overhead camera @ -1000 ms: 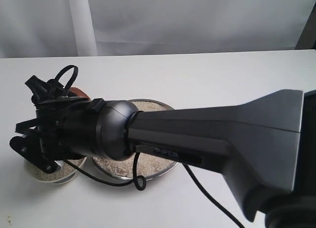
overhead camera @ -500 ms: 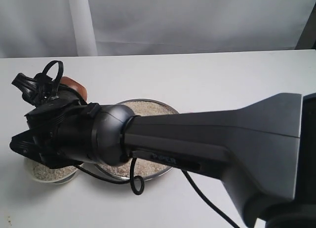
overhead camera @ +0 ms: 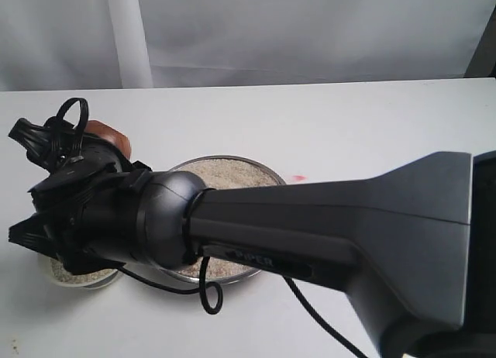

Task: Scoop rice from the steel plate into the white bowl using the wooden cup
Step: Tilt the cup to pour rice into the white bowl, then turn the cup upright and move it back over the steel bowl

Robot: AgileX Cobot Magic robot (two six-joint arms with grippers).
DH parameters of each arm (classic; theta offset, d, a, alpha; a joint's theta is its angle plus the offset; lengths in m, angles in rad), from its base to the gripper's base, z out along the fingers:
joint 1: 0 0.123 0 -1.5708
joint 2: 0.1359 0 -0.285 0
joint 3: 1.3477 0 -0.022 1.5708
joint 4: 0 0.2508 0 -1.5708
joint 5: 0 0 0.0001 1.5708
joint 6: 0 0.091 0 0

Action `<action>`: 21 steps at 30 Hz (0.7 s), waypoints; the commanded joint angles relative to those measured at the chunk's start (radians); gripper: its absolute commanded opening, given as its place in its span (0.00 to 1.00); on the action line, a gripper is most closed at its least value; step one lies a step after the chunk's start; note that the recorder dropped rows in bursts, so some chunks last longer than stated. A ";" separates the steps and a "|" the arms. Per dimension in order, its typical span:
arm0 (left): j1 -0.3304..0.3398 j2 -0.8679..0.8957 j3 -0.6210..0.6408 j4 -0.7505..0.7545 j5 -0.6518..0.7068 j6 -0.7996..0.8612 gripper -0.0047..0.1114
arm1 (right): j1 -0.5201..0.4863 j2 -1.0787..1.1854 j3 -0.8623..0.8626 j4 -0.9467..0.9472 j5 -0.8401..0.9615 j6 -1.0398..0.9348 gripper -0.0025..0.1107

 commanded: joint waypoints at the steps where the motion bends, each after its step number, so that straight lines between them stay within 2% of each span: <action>1: -0.006 0.000 0.001 0.003 -0.008 -0.002 0.04 | 0.002 -0.010 -0.008 0.009 0.010 0.096 0.02; 3: -0.006 0.000 0.001 0.003 -0.008 -0.002 0.04 | -0.001 -0.012 -0.008 0.095 0.006 0.291 0.02; 6: -0.006 0.000 0.001 0.003 -0.008 -0.002 0.04 | -0.033 -0.056 -0.008 0.228 0.028 0.441 0.02; 8: -0.006 0.000 0.001 0.003 -0.008 -0.002 0.04 | -0.085 -0.133 -0.008 0.432 0.086 0.392 0.02; 13: -0.006 0.000 0.001 0.003 -0.008 -0.002 0.04 | -0.189 -0.237 -0.008 0.666 0.235 0.137 0.02; 17: -0.006 0.000 0.001 0.003 -0.008 -0.002 0.04 | -0.274 -0.219 -0.008 0.609 0.282 0.099 0.02; 21: -0.006 0.000 0.001 0.003 -0.008 -0.002 0.04 | -0.299 -0.155 -0.008 0.557 0.295 0.023 0.02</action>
